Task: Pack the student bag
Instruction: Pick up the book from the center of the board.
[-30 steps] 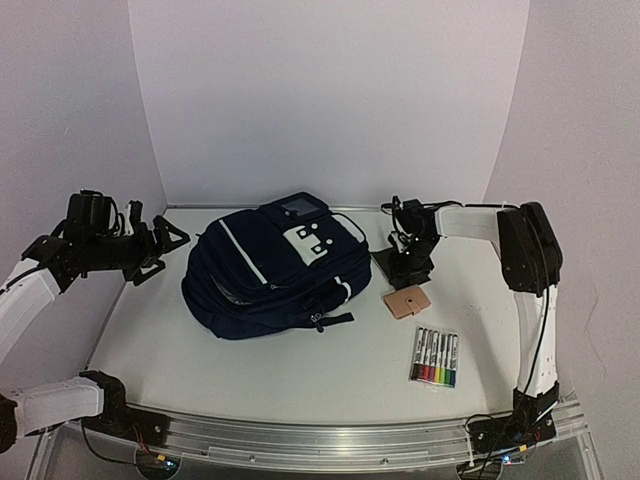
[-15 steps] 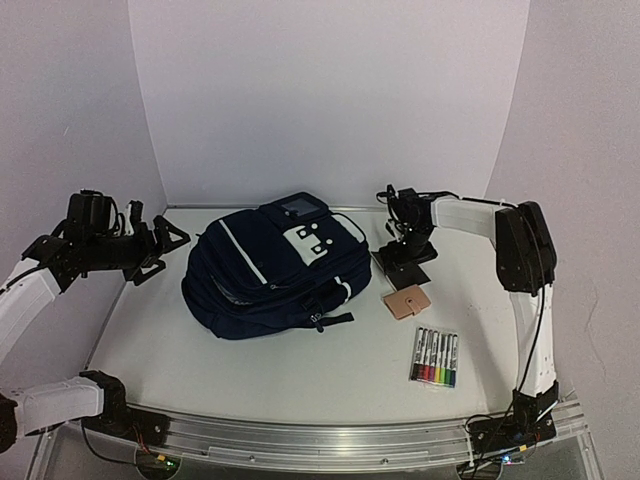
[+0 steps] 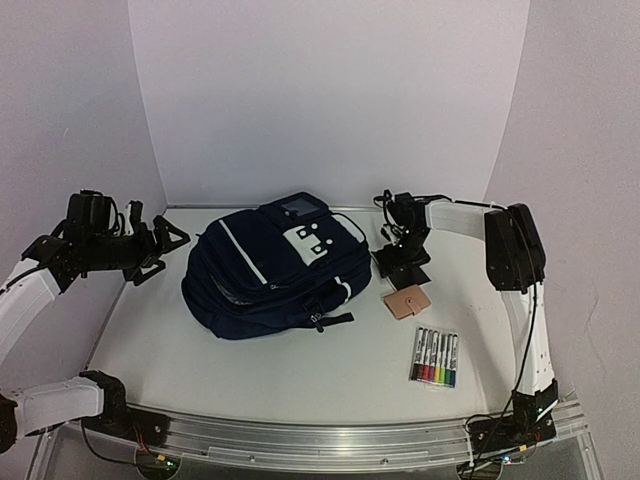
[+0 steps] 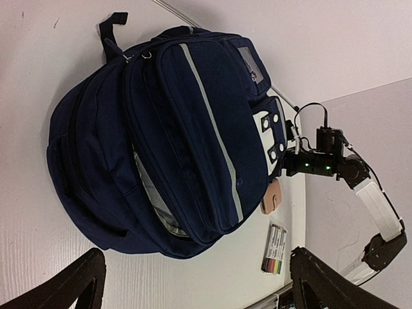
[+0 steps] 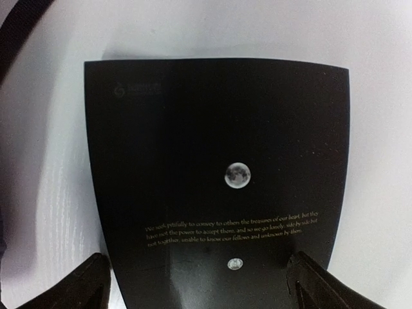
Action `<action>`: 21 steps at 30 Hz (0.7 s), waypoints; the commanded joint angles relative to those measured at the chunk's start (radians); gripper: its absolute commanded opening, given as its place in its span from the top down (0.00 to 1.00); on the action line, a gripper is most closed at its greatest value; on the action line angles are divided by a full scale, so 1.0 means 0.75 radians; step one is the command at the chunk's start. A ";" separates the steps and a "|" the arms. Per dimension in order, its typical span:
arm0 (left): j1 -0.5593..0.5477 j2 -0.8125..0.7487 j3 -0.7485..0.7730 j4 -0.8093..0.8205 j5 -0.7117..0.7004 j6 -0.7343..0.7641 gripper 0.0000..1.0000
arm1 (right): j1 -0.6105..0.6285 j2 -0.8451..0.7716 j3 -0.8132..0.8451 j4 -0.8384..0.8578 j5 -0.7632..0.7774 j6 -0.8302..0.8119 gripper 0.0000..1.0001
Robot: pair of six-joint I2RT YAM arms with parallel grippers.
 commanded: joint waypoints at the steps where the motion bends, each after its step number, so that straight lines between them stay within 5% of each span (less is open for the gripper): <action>1: 0.006 -0.038 0.045 -0.040 -0.011 0.017 0.00 | -0.071 0.116 -0.041 -0.091 -0.082 0.048 0.20; 14: 0.007 -0.079 0.048 -0.057 -0.032 0.008 0.00 | -0.112 0.153 -0.095 -0.089 -0.036 0.113 0.57; 21: 0.006 -0.097 0.034 -0.056 -0.028 -0.005 0.00 | -0.111 0.127 -0.125 -0.066 -0.001 0.139 0.95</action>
